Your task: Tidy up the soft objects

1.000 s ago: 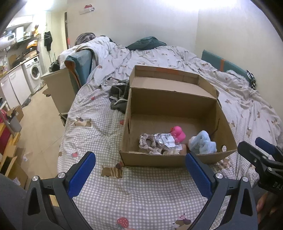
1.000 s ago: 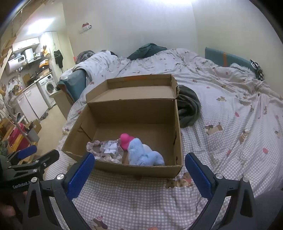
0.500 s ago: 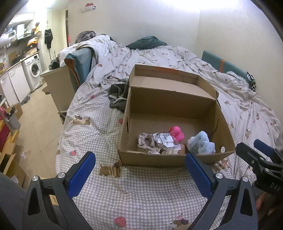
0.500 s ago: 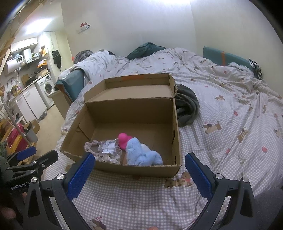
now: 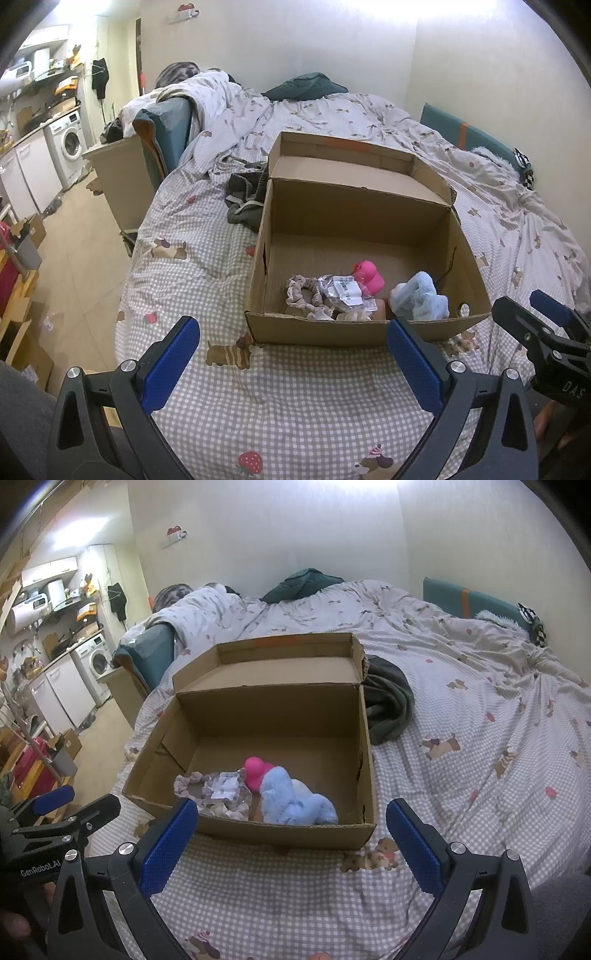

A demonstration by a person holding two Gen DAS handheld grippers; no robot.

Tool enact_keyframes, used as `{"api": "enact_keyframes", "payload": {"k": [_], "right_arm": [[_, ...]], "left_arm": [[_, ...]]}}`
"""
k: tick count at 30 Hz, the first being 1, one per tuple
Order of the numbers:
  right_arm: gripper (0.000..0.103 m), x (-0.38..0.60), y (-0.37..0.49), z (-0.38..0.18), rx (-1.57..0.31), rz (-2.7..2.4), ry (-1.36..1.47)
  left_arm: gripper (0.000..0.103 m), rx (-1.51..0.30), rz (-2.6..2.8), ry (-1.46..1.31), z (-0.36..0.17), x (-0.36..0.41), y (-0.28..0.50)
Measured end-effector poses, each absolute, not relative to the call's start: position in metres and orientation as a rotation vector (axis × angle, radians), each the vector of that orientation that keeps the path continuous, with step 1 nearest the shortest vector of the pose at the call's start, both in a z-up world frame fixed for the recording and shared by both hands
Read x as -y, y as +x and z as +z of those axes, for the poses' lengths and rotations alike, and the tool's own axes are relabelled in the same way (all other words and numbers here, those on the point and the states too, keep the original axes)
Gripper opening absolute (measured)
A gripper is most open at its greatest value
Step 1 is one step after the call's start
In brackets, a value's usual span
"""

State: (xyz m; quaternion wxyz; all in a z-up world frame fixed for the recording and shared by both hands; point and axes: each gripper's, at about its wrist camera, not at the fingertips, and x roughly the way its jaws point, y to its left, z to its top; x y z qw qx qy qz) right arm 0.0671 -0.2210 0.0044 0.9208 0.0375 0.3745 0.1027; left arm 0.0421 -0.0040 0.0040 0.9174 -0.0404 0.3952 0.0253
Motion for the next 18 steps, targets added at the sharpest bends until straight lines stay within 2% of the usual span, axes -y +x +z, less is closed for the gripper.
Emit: {"api": "enact_keyframes", "payload": {"k": [18], "right_arm": [[0.103,0.2219,0.0665,0.0049,-0.767,0.211,0.082]], "left_arm": [[0.101,-0.820,0.047,-0.061,-0.0016,0.0069,0.0444]]}}
